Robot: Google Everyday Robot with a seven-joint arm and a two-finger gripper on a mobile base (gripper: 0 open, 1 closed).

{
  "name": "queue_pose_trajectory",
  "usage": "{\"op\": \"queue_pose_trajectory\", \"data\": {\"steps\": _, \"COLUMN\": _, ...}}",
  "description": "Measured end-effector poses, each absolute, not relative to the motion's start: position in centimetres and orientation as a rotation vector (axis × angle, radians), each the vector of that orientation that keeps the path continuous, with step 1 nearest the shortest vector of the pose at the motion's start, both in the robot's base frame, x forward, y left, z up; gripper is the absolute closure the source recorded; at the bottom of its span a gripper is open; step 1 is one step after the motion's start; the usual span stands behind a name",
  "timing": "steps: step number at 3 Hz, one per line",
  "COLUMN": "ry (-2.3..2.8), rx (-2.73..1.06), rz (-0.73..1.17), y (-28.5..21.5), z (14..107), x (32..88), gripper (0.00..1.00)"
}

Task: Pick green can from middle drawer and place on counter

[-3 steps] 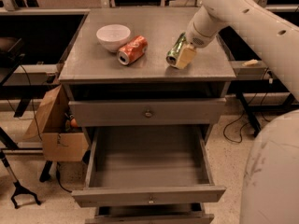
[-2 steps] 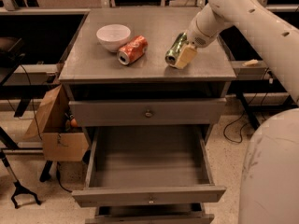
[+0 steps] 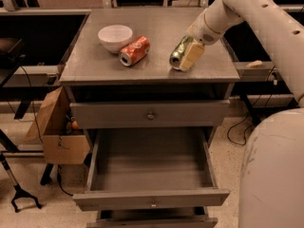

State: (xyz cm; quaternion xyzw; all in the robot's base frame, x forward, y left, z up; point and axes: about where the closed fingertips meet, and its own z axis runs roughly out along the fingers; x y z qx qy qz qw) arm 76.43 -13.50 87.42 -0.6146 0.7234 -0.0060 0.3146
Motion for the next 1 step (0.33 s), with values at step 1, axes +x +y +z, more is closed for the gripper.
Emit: {"op": "queue_pose_trajectory", "data": {"steps": 1, "ry": 1.904, "rx": -1.622, "rz": -0.013, "y": -13.49, "z": 87.46, "x": 76.41, "gripper": 0.0}}
